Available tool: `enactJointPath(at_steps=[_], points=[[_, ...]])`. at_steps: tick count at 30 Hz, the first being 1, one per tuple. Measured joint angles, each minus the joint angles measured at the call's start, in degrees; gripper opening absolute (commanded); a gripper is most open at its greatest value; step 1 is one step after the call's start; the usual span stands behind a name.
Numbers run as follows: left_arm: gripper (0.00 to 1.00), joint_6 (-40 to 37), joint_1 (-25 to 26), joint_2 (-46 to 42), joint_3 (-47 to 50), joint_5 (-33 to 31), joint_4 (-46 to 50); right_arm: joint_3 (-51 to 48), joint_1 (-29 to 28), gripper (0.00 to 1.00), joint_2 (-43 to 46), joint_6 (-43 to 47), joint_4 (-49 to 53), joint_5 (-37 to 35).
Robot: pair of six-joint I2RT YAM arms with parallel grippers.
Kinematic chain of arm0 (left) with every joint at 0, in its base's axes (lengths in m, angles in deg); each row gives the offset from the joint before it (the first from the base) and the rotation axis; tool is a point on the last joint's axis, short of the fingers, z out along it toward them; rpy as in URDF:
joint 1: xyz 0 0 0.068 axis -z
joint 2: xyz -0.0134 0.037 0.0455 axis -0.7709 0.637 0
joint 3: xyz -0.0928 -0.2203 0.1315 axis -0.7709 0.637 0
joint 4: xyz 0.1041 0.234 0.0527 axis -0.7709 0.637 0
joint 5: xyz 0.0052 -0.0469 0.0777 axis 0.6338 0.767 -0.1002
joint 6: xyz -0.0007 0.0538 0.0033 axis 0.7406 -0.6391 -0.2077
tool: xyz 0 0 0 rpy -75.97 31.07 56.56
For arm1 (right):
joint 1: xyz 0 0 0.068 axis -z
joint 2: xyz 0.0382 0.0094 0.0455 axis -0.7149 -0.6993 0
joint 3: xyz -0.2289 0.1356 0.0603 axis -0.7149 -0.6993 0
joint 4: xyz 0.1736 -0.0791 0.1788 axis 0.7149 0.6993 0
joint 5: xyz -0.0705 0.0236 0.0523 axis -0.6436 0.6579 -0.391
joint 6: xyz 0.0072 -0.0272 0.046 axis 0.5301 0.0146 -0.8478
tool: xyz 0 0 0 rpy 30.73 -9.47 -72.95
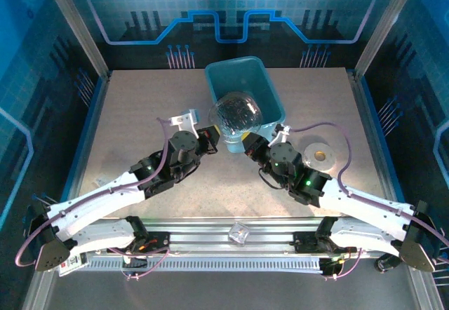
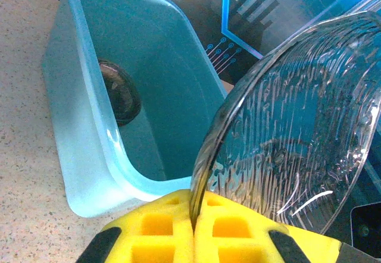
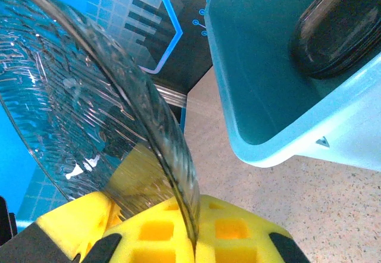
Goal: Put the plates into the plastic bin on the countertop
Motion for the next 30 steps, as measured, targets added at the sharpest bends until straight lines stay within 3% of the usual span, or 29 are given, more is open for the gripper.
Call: enactJointPath(at_steps=[2,5,9,13,18,23,30], points=[[0.27,-0.48,0.02,0.04,0.00,-0.04,0.04,0.00,-0.02,0.00,0.00,-0.13,-0.02,-0.13],[0.63,-1.57,0.15,0.02,-0.04,-0.28,0.74,-0.02,-0.02,0.00,0.00,-0.04,0.04,-0.85],[0.82,-3.52,0.15,0.00,-1.66,-0.90,3.30,0.04,0.02,0.00,0.02,0.59,0.81,-2.16],[0.90,-5.20,-1.92,-1.09,-3.48,-0.83,5.40,1.38,1.66,0.00,-0.17,1.77,3.04,-3.30],[0.91,-6.05,-10.69,-3.80,-3.58,2.08,8.61,7.02,7.45,0.00,-3.39,1.36,5.20,-3.32],[0.91,-6.19,-23.47,-3.02,-3.58,11.41,10.05,15.67,13.51,0.00,-12.02,-0.50,7.69,-1.57],[0.91,-6.45,-35.56,7.04,-4.52,26.71,10.58,28.41,17.88,0.00,-25.22,-3.69,11.76,1.68]])
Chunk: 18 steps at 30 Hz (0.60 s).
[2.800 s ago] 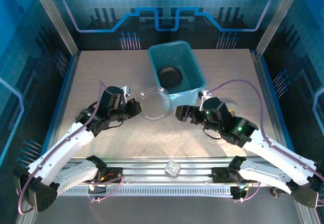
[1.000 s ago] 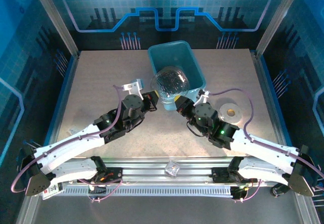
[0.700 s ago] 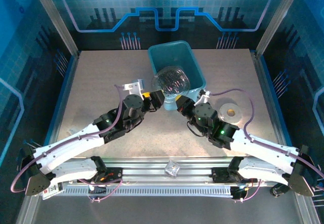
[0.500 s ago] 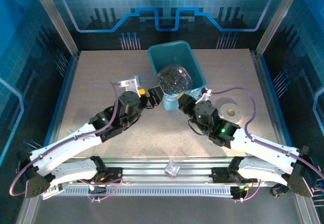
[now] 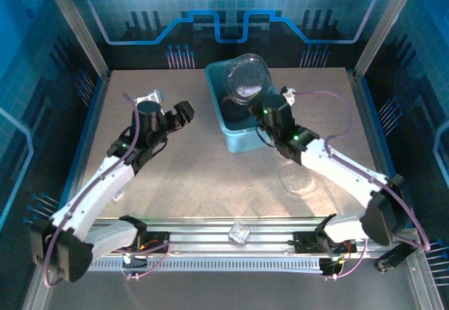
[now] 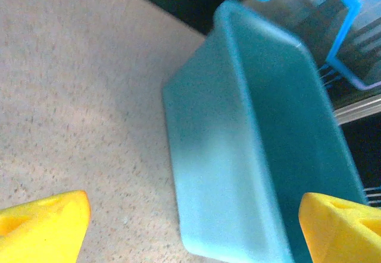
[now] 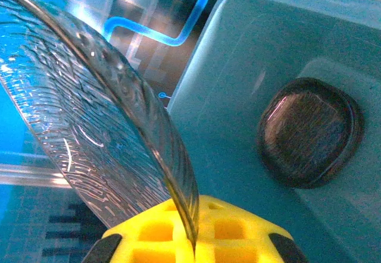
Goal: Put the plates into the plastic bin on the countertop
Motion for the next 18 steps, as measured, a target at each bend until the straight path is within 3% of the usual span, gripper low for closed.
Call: enactJointPath(at_steps=[6,18], points=[[0.91,-0.44,-5.81,10.99,-5.81,9.16,0.26,6.23,4.31,0.00,-9.22,-4.02,2.84,4.46],[0.89,-2.71,-7.02,23.58,-14.16,17.14,0.20,15.28,5.40,0.00,-22.80,-10.23,9.38,10.78]])
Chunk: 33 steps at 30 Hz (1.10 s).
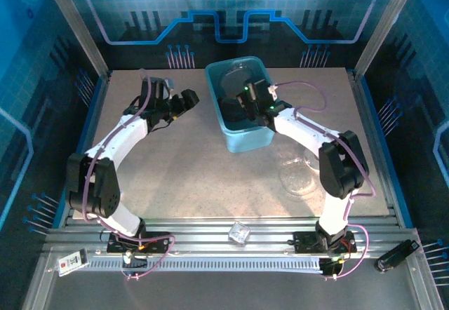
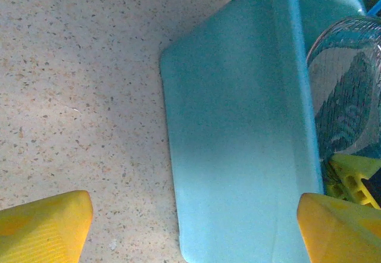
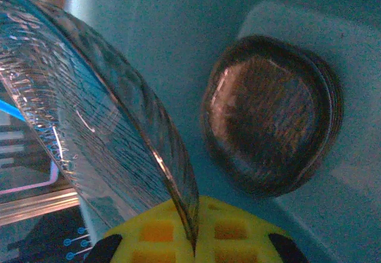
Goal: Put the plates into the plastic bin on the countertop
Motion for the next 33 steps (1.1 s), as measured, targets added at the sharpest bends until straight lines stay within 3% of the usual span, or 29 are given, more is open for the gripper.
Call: enactJointPath(at_steps=[33], points=[[0.88,-0.04,-0.72,3.67,-0.04,1.42,0.59,11.69,0.00,0.00,-15.76,-13.64,8.61,4.15]])
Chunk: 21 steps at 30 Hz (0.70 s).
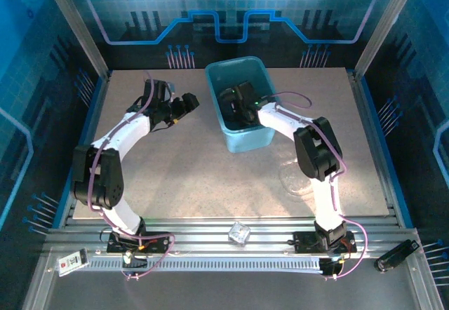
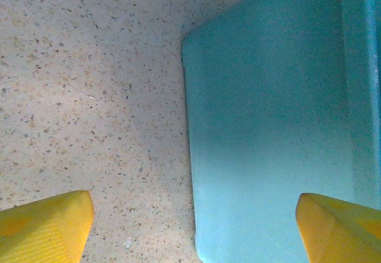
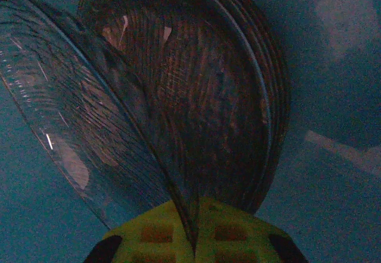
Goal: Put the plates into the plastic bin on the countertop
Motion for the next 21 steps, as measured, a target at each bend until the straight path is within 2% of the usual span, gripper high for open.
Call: enactJointPath(at_steps=[8,21], points=[[0.88,0.00,-0.04,0.11,0.00,0.09,1.16,2.69,0.00,0.00,-1.66,-0.63,1.68,-0.39],[0.89,0.02,-0.04,0.07,0.00,0.24,1.44,3.08,0.00,0.25,-1.86,-0.70,2.91,-0.44]])
